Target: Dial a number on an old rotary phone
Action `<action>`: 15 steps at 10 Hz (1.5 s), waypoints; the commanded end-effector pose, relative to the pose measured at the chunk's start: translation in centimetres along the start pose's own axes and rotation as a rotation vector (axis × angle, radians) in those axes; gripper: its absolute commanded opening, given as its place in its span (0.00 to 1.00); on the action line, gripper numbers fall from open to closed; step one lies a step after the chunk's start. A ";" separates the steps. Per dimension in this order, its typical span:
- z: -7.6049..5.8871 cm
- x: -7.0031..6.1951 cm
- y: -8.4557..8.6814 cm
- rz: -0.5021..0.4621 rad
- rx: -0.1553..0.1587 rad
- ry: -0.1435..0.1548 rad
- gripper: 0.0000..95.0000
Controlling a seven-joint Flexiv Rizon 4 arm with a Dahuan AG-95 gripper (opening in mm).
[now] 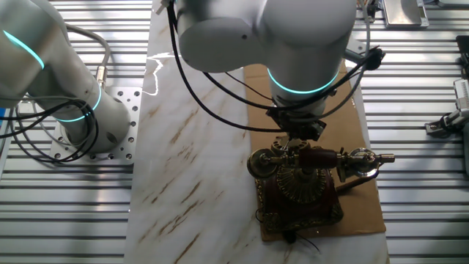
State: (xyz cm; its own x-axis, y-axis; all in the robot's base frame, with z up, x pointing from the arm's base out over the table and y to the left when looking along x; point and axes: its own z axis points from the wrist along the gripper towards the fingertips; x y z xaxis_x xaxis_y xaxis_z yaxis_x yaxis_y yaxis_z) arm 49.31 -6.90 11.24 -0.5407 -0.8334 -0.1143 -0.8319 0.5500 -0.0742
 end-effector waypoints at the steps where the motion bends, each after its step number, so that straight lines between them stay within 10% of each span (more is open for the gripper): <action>1: 0.0 0.1 0.1 0.010 0.003 0.003 0.00; 15: 0.8 0.2 0.6 0.034 0.036 -0.016 0.00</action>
State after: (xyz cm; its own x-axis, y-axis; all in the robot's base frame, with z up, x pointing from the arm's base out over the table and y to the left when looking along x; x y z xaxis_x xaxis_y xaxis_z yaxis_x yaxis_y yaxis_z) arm 48.66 -6.54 10.67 -0.5662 -0.8130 -0.1359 -0.8081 0.5800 -0.1031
